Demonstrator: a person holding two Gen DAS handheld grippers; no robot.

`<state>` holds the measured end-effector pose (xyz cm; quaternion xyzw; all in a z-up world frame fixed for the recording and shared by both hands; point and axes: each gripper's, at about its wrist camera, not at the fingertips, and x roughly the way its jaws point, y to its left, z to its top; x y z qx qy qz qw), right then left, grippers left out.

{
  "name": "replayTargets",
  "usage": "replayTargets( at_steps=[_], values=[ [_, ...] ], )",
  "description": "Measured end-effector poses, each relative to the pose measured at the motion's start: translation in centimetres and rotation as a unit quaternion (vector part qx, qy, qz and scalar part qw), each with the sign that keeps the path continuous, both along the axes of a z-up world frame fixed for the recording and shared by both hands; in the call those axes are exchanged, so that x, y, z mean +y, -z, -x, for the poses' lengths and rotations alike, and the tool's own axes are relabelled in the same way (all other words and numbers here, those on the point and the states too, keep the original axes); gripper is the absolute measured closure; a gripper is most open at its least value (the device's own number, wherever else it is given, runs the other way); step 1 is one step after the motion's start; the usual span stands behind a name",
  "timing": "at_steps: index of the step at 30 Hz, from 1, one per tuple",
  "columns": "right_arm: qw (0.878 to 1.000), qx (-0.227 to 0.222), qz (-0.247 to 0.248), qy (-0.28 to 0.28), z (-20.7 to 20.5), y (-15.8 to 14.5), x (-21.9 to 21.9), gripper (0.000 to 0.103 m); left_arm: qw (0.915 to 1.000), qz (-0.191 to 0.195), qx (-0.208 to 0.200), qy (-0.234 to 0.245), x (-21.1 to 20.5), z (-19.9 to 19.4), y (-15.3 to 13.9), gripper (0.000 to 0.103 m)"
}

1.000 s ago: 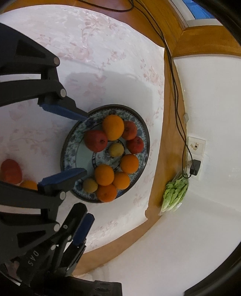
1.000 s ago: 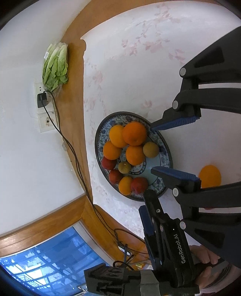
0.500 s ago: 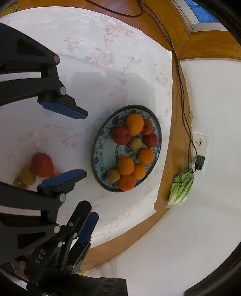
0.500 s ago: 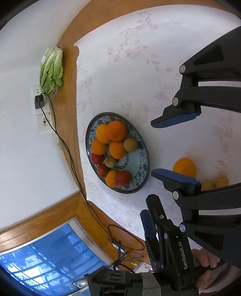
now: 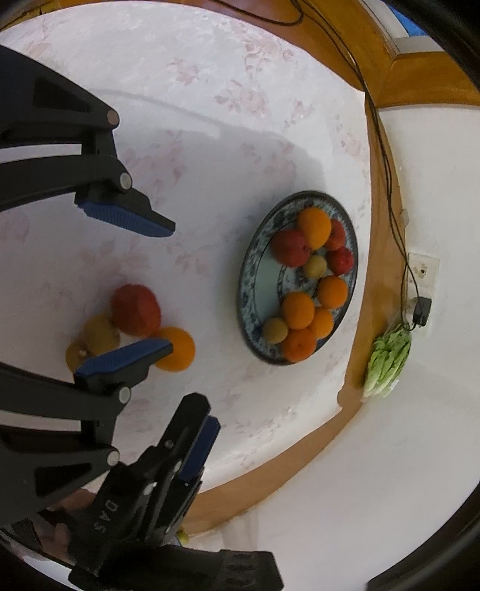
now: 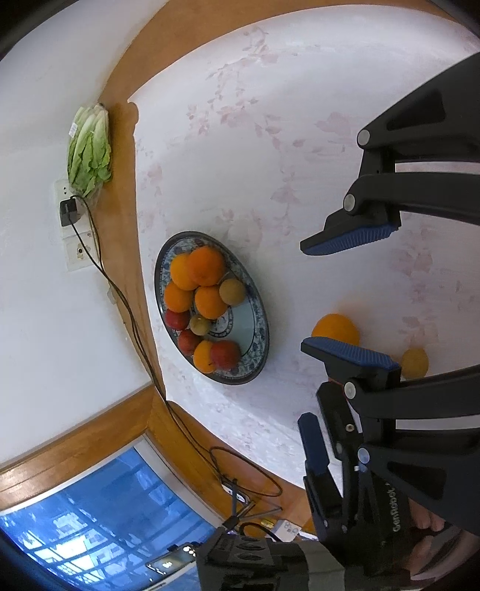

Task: Organize fruits
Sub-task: 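Withdraw both open tools from the plate toward the loose fruit, then grasp a red apple with the left tool while the right tool grasps an orange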

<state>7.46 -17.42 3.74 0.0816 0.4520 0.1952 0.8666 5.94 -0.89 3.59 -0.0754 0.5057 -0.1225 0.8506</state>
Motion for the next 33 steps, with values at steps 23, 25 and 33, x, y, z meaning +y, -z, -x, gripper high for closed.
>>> replayTargets(
  at_steps=[23,25,33],
  values=[
    [1.000,0.014,-0.013,0.022,-0.3,0.9,-1.4,0.056,0.9996,0.009,0.021,0.017,-1.3,0.3,1.8,0.057],
    [1.000,0.015,-0.013,0.022,-0.3,0.9,-1.3,0.056,0.9994,0.009,0.024,0.022,-1.5,0.3,2.0,0.061],
    [1.000,0.015,-0.014,0.020,-0.3,0.9,-1.2,0.056,0.9996,0.011,0.022,0.015,-1.1,0.3,1.9,0.068]
  ],
)
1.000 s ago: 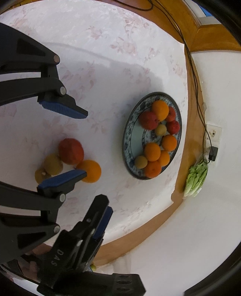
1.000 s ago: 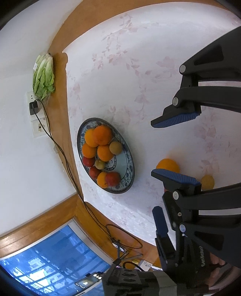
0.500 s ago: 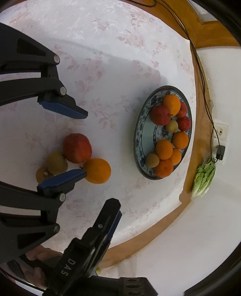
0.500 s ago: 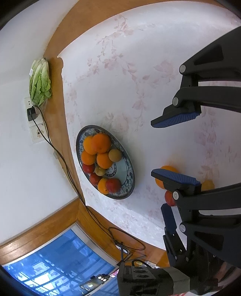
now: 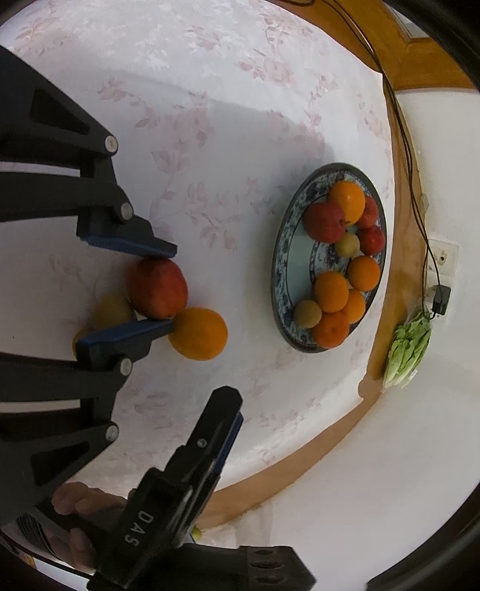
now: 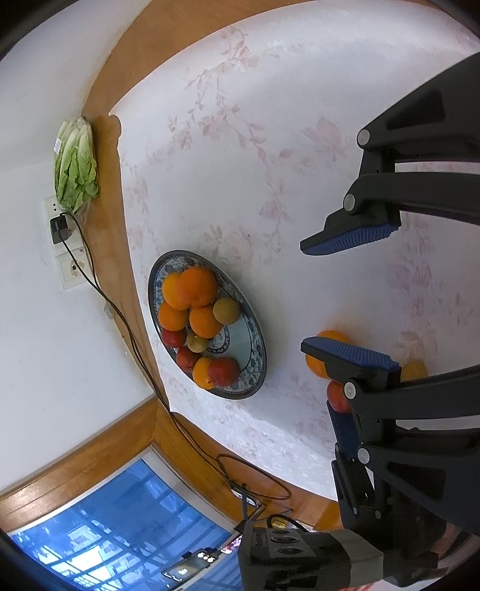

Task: Organize fruits
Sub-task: 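Grasp a red apple with the left tool while the right tool grasps an orange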

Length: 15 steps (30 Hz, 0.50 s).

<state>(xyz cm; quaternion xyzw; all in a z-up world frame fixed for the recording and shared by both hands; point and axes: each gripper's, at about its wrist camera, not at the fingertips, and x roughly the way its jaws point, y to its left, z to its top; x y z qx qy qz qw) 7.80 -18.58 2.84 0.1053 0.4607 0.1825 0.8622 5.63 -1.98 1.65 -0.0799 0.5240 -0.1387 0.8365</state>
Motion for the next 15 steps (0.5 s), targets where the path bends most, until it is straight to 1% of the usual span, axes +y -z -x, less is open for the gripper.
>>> replayTargets(
  at_steps=[5,9,15],
  values=[
    [1.000,0.001,0.000,-0.003,0.0,0.1,0.3,0.056,0.9998,0.000,-0.011,-0.015,1.0,-0.2,-0.6,0.068],
    [1.000,0.002,0.001,-0.010,0.1,0.1,0.8,0.056,0.9992,-0.010,-0.021,-0.032,2.0,-0.4,-0.9,0.068],
    [0.999,0.004,0.004,-0.036,0.3,0.2,2.4,0.056,0.9982,-0.016,-0.026,-0.052,3.3,-0.6,-1.0,0.068]
  ],
)
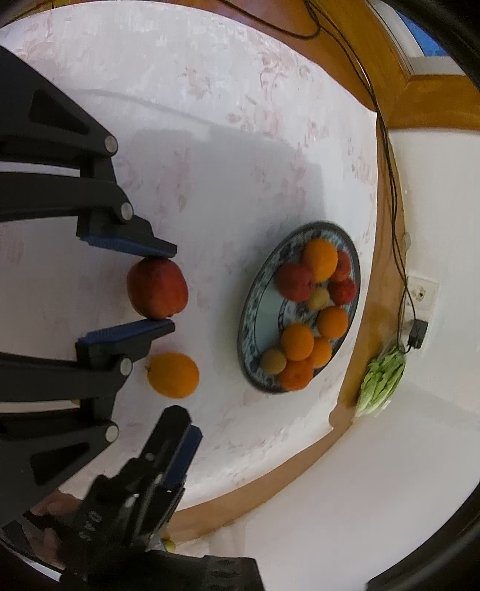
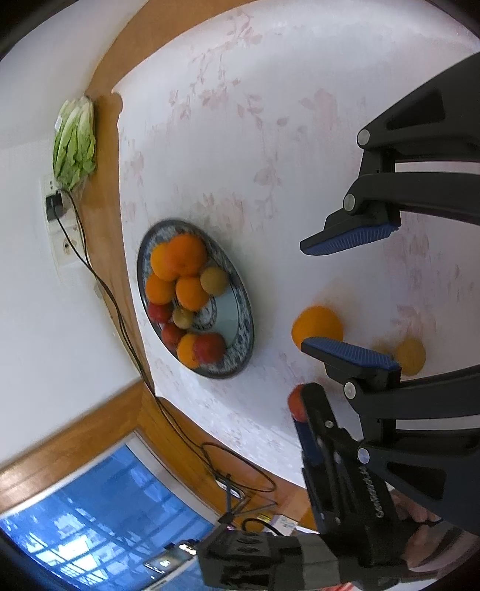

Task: Organize fruits
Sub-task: 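Grasp a red apple with the left tool while the right tool grasps an orange, then carry the apple and orange in both tools over the plate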

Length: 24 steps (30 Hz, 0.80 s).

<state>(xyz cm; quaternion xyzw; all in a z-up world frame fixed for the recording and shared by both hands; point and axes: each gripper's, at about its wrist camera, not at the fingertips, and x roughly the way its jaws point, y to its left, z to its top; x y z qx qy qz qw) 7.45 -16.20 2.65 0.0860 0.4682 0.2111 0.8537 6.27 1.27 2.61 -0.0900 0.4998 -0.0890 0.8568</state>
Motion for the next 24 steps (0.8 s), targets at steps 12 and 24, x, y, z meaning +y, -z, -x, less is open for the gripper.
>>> replayTargets(
  at_steps=[12,24],
  values=[
    [0.999,0.006,0.023,-0.045,-0.7,1.0,3.3,0.056,0.9999,0.001,-0.001,-0.017,1.3,-0.1,0.1,0.068],
    [0.996,0.002,0.045,-0.075,-0.9,1.4,5.1,0.067,0.9996,0.006,0.000,-0.028,2.2,-0.4,0.2,0.068]
  ],
)
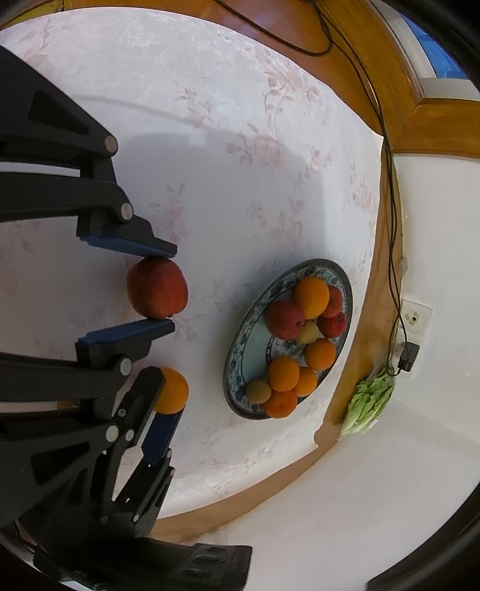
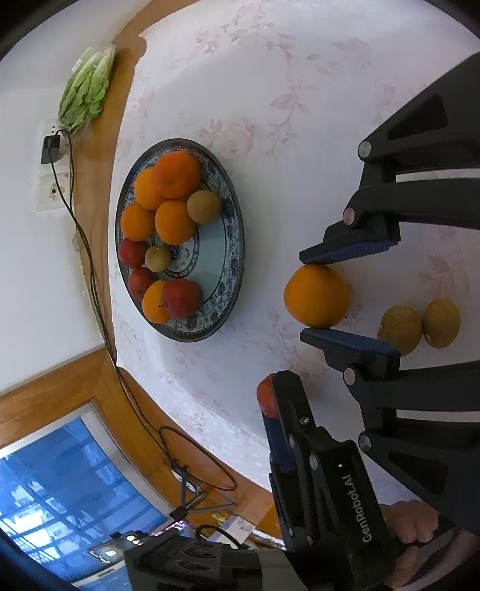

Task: Organize fruits
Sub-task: 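Carry the apple and orange in both tools over the plate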

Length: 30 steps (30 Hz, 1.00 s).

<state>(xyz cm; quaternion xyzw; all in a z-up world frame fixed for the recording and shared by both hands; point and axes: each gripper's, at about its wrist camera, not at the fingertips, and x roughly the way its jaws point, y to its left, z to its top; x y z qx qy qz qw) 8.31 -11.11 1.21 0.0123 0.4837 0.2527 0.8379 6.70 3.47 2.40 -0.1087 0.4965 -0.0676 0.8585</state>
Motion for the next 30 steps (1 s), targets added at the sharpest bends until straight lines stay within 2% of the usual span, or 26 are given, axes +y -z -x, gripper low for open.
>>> replayTargets(
  at_steps=[14,24,30],
  values=[
    [0.999,-0.038,0.000,0.017,-1.5,-2.2,-0.9,0.067,0.9998,-0.002,-0.018,0.005,-0.2,-0.6,-1.3,0.068],
    [0.998,-0.063,-0.004,0.021,-3.2,-2.8,-0.5,0.067,0.9994,-0.003,-0.033,0.000,-0.2,-2.3,-2.2,0.068],
    [0.997,-0.075,0.022,0.019,-4.2,-2.1,0.6,0.067,0.9995,-0.006,-0.030,-0.008,0.4,-3.0,-2.0,0.068]
  ],
)
